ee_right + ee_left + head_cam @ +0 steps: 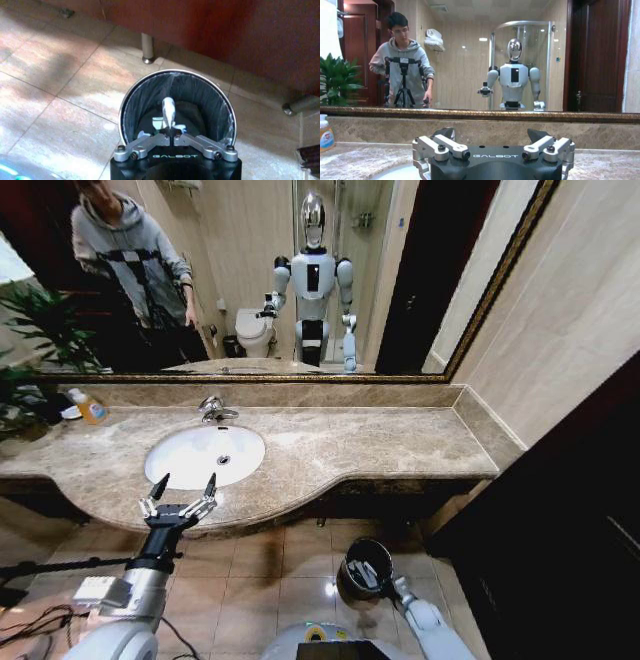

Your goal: Pick up the trash from the sink and place it in the trash bin.

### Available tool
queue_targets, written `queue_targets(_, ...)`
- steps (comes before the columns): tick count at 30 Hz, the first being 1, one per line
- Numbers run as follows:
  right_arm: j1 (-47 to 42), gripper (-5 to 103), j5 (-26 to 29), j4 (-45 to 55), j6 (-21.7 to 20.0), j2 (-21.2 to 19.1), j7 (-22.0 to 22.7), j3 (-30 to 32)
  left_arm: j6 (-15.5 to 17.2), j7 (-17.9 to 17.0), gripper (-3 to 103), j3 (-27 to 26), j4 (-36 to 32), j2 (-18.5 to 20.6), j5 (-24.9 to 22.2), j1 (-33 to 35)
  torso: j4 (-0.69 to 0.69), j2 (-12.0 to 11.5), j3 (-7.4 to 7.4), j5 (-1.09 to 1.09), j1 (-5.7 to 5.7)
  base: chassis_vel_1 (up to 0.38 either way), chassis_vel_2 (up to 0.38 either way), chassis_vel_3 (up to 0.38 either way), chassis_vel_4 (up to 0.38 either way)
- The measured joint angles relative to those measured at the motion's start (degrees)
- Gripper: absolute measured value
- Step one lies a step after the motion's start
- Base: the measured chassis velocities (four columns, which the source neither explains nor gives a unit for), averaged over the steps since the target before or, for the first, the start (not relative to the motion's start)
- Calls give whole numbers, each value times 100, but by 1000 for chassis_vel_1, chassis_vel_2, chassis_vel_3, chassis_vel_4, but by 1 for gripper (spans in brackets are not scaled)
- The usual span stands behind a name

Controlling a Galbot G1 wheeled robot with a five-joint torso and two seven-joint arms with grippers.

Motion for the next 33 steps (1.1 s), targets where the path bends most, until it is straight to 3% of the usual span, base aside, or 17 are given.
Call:
queue_targets(4,367,0,-482,-705,347,82,39,86,0,0,100,0,0,0,0,0,0,0,0,-1,0,0,0,0,0)
queue_targets(16,721,-2,-577,-1489,617,220,314,162,0,0,100,0,0,0,0,0,0,0,-1,1,-1,0,0,0,0)
queue_targets(19,721,2,-578,-1489,617,228,411,164,0,0,100,0,0,1,0,0,0,0,-1,0,-1,0,0,0,0)
queue_targets(26,670,34,-574,-1408,611,211,437,175,0,0,100,0,1,0,0,0,0,0,-1,0,-1,0,0,0,0)
queue_targets(29,648,39,-572,-1386,609,223,436,181,0,0,100,0,0,0,0,0,0,0,-1,0,-1,0,0,0,0)
queue_targets(33,594,55,-569,-1318,607,242,437,182,0,0,100,0,0,0,0,0,0,0,-1,0,-1,0,0,0,0)
